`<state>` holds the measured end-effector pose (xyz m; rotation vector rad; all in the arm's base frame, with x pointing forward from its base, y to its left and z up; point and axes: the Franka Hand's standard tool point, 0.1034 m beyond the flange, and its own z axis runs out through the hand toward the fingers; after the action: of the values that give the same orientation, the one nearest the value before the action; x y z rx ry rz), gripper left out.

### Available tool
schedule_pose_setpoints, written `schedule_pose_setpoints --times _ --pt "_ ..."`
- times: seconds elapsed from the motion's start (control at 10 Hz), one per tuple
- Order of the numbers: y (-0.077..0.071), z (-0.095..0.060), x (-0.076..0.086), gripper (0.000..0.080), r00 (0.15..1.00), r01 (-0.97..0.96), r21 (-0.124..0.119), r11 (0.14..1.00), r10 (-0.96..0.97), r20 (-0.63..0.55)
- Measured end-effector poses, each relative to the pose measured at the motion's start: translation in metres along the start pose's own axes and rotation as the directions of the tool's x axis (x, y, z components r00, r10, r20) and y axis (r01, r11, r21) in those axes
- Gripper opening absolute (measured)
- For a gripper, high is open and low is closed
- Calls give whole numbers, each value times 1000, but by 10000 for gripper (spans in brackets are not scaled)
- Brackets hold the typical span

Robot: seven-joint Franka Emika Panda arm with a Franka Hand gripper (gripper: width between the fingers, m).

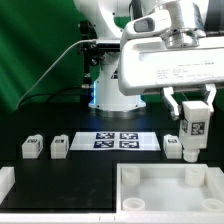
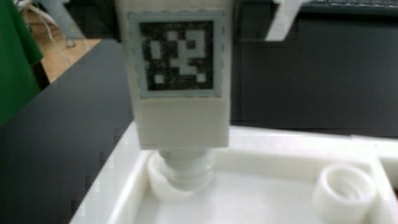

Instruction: Assemble one leg

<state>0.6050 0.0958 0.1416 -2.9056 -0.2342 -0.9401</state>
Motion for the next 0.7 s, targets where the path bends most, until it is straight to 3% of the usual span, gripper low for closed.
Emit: schedule_pose_setpoints --times 0.4,0.7 --pt "-9 38 3 291 1000 -15 17 1000 14 4" --pt "-17 50 -9 291 1000 -9 25 1000 9 13"
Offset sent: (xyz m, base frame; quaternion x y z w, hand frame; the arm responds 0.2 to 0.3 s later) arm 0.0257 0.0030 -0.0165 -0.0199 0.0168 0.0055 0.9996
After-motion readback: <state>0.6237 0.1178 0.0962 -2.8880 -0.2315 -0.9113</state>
